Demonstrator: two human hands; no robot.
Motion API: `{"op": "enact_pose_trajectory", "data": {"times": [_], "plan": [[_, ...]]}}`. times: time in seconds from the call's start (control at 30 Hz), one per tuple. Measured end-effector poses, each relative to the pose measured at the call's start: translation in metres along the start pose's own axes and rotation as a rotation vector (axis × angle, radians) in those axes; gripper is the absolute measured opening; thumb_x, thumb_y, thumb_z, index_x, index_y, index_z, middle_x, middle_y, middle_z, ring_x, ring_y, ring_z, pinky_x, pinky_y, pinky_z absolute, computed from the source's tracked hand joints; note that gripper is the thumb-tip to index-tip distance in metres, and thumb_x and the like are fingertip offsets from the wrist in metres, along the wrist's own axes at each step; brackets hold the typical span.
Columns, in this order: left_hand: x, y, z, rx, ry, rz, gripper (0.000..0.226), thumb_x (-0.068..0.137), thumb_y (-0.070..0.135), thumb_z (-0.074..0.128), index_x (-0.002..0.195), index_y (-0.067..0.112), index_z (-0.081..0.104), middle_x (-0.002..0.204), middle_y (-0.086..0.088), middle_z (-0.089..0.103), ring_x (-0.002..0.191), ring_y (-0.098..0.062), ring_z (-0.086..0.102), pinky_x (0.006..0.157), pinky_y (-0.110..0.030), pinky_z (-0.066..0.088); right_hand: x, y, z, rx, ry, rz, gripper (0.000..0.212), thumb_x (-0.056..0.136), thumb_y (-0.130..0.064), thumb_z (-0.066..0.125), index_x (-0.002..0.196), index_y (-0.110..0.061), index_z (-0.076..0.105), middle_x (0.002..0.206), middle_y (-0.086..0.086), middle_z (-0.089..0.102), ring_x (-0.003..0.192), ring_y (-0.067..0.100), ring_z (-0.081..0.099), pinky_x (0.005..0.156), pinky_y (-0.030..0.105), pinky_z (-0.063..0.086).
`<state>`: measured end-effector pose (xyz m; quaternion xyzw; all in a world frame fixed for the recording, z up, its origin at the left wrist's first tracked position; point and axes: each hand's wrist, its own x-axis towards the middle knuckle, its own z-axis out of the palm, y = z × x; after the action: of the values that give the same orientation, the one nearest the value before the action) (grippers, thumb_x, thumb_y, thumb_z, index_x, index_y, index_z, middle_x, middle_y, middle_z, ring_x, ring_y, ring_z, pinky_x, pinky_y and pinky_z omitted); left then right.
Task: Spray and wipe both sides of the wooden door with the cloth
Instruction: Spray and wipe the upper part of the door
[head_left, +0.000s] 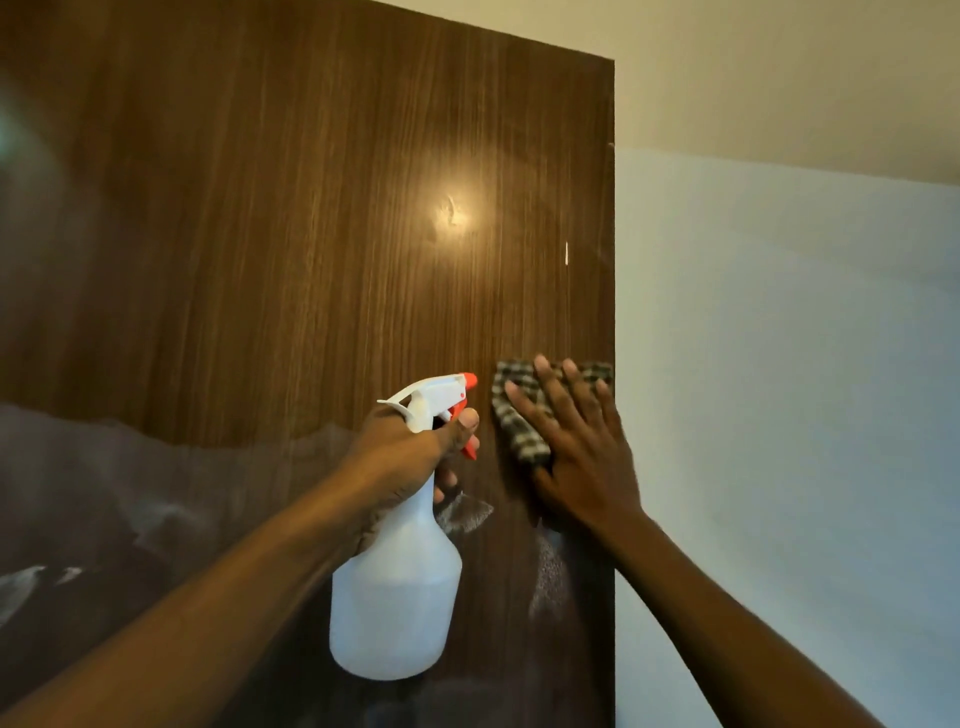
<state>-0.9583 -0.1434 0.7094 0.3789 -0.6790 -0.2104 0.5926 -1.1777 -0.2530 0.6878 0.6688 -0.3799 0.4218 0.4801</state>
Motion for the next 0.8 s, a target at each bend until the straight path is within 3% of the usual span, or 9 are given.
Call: {"op": "enact_pose_trajectory", "data": {"times": [0.13, 0.23, 0.33, 0.4, 0.47, 0.53, 0.63, 0.67, 0.8], "plan": [[-0.022, -0.013, 0.003, -0.014, -0.006, -0.077, 0.044, 0.082, 0.044, 0.060, 0.111, 0.010, 0.060, 0.086, -0.005, 0.068, 0.063, -0.016, 0.062, 0.049, -0.019, 0.049, -0.030, 0.021, -0.007, 0.095, 0.000, 0.262, 0.062, 0.095, -0.048, 0.032, 0.154, -0.031, 0.024, 0.164, 0.000, 0.012, 0.151, 0.024, 0.009, 0.118, 0.054, 0.021], [-0.038, -0.023, 0.003, -0.046, 0.019, -0.121, 0.039, 0.083, 0.040, 0.060, 0.110, 0.012, 0.059, 0.081, -0.004, 0.067, 0.059, -0.015, 0.059, 0.046, -0.016, 0.049, 0.010, 0.011, -0.009, 0.151, 0.017, 0.466, 0.064, 0.096, -0.054, 0.029, 0.155, -0.033, 0.020, 0.165, -0.001, 0.005, 0.152, 0.024, 0.002, 0.121, 0.052, 0.012], [-0.053, -0.033, 0.004, -0.041, 0.040, -0.160, 0.035, 0.085, 0.038, 0.058, 0.109, 0.012, 0.057, 0.071, 0.000, 0.063, 0.057, -0.014, 0.058, 0.045, -0.016, 0.049, 0.017, -0.014, -0.004, 0.014, -0.025, 0.315, 0.067, 0.095, -0.056, 0.028, 0.156, -0.032, 0.016, 0.165, 0.003, 0.004, 0.152, 0.027, -0.003, 0.121, 0.053, 0.001], [-0.062, -0.039, 0.005, -0.040, 0.041, -0.180, 0.035, 0.086, 0.038, 0.058, 0.107, 0.010, 0.058, 0.070, 0.001, 0.063, 0.057, -0.014, 0.059, 0.046, -0.018, 0.049, -0.014, -0.030, 0.002, -0.010, -0.075, 0.092, 0.068, 0.093, -0.054, 0.032, 0.156, -0.031, 0.020, 0.165, 0.005, 0.008, 0.152, 0.029, 0.001, 0.120, 0.057, 0.006], [-0.073, -0.047, 0.008, -0.042, 0.040, -0.193, 0.037, 0.085, 0.038, 0.059, 0.107, 0.009, 0.061, 0.074, 0.002, 0.066, 0.060, -0.014, 0.061, 0.049, -0.021, 0.050, -0.062, -0.035, 0.006, 0.015, -0.086, -0.009, 0.065, 0.093, -0.049, 0.037, 0.154, -0.027, 0.028, 0.164, 0.006, 0.014, 0.151, 0.030, 0.007, 0.117, 0.060, 0.015], [-0.086, -0.056, 0.012, -0.048, 0.082, -0.223, 0.037, 0.083, 0.037, 0.062, 0.109, 0.010, 0.059, 0.083, 0.002, 0.067, 0.070, -0.016, 0.063, 0.057, -0.023, 0.052, -0.108, -0.030, 0.008, 0.045, -0.079, 0.090, 0.064, 0.094, -0.046, 0.037, 0.153, -0.023, 0.032, 0.163, 0.006, 0.016, 0.151, 0.030, 0.009, 0.116, 0.061, 0.019], [-0.103, -0.068, 0.016, 0.006, 0.145, -0.292, 0.050, 0.078, 0.036, 0.069, 0.121, 0.020, 0.048, 0.110, 0.003, 0.055, 0.104, -0.023, 0.058, 0.089, -0.033, 0.050, -0.139, -0.027, 0.004, 0.171, -0.080, 0.373, 0.065, 0.097, -0.051, 0.030, 0.154, -0.022, 0.026, 0.165, 0.004, 0.009, 0.152, 0.026, 0.005, 0.118, 0.058, 0.017], [-0.106, -0.070, 0.016, 0.022, 0.146, -0.312, 0.049, 0.078, 0.036, 0.070, 0.119, 0.024, 0.046, 0.112, 0.004, 0.052, 0.107, -0.023, 0.056, 0.091, -0.034, 0.048, -0.133, -0.030, 0.005, 0.186, -0.072, 0.441, 0.065, 0.096, -0.052, 0.030, 0.155, -0.024, 0.023, 0.165, 0.002, 0.007, 0.152, 0.025, 0.002, 0.119, 0.056, 0.015], [-0.102, -0.069, 0.009, -0.032, 0.116, -0.324, 0.044, 0.080, 0.035, 0.067, 0.116, 0.016, 0.051, 0.098, -0.002, 0.064, 0.078, -0.017, 0.063, 0.064, -0.024, 0.051, -0.074, -0.052, 0.004, 0.120, -0.032, 0.498, 0.068, 0.093, -0.049, 0.037, 0.156, -0.028, 0.019, 0.165, 0.004, 0.007, 0.152, 0.027, -0.001, 0.120, 0.058, 0.008]]}}
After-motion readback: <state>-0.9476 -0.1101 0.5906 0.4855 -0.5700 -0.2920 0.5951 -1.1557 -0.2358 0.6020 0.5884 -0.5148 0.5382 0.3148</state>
